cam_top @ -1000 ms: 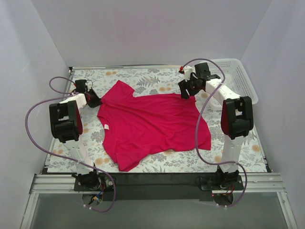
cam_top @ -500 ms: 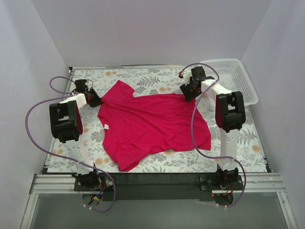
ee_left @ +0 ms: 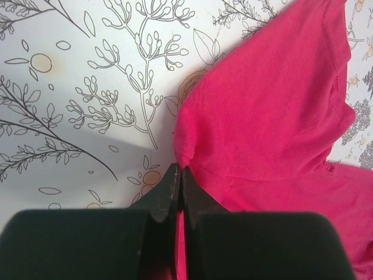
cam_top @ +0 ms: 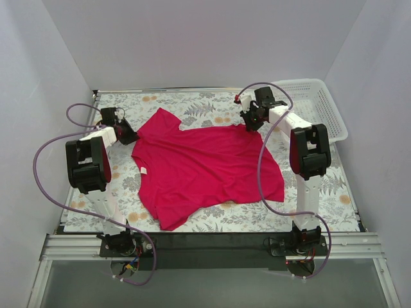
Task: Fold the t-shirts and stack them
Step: Flatten the tshirt out
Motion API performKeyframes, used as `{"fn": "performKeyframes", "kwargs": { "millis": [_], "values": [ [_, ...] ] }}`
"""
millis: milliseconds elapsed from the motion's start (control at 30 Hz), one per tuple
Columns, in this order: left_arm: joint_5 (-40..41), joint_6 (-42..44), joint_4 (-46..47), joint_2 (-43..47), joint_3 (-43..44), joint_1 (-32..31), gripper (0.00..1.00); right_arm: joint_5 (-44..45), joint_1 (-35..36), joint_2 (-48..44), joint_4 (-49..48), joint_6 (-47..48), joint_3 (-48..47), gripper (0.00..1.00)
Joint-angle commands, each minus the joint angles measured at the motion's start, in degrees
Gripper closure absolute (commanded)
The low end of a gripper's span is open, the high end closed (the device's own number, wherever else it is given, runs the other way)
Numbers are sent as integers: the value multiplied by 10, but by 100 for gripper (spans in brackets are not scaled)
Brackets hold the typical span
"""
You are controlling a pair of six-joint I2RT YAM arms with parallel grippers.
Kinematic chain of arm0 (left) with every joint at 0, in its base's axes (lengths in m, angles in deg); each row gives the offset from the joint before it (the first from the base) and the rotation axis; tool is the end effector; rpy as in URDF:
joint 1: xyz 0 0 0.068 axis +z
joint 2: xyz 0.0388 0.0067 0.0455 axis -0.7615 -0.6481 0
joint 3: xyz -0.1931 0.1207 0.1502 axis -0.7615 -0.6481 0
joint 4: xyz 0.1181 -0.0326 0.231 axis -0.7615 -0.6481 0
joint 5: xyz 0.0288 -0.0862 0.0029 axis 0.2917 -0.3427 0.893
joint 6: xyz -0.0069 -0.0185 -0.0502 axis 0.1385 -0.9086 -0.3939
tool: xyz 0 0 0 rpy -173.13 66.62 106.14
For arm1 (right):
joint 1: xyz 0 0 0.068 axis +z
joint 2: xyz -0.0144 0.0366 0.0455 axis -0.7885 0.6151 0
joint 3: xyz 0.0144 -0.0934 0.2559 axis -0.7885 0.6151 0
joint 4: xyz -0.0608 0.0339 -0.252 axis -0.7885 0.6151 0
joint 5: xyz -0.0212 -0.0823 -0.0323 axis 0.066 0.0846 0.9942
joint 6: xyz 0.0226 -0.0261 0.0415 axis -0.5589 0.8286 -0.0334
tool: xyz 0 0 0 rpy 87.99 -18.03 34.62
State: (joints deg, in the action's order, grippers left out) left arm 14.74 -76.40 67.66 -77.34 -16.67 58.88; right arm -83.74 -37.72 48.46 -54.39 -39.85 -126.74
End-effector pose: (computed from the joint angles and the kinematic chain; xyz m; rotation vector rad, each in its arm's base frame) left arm 0.4036 0.0570 0.1542 -1.4970 2.1302 -0.6952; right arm 0.4612 0.1253 0.1825 -0.9407 2.2989 0.1718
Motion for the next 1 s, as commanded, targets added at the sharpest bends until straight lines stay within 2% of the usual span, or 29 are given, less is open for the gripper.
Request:
{"fn": "performKeyframes", "kwargs": {
  "millis": [0,100,133,233,267,400,467,600,733,967],
  "values": [
    [-3,1,10,44,-9,2,100,-65,25,-73,-17,36,-1,96],
    [-6,1,12,45,-11,2,100,-61,47,-98,-26,62,47,89],
    [-6,2,12,45,-11,2,100,-59,51,-102,-29,70,57,75],
    [-7,2,13,47,-14,2,100,-82,59,-117,-20,95,89,58],
    [-7,3,13,50,-15,2,100,-109,60,-131,-19,101,98,57],
    [-7,5,18,56,-23,2,99,-140,56,-172,-11,124,129,56],
    [-7,5,19,59,-24,2,99,-103,46,-175,-18,94,118,56],
    [-9,5,21,62,-29,2,99,-29,12,-133,-19,11,49,56],
    [-10,6,23,63,-36,2,99,31,3,-88,-18,-6,8,53],
    [-7,9,25,63,-38,3,98,36,-3,-17,-6,0,-59,52]
  ]
}}
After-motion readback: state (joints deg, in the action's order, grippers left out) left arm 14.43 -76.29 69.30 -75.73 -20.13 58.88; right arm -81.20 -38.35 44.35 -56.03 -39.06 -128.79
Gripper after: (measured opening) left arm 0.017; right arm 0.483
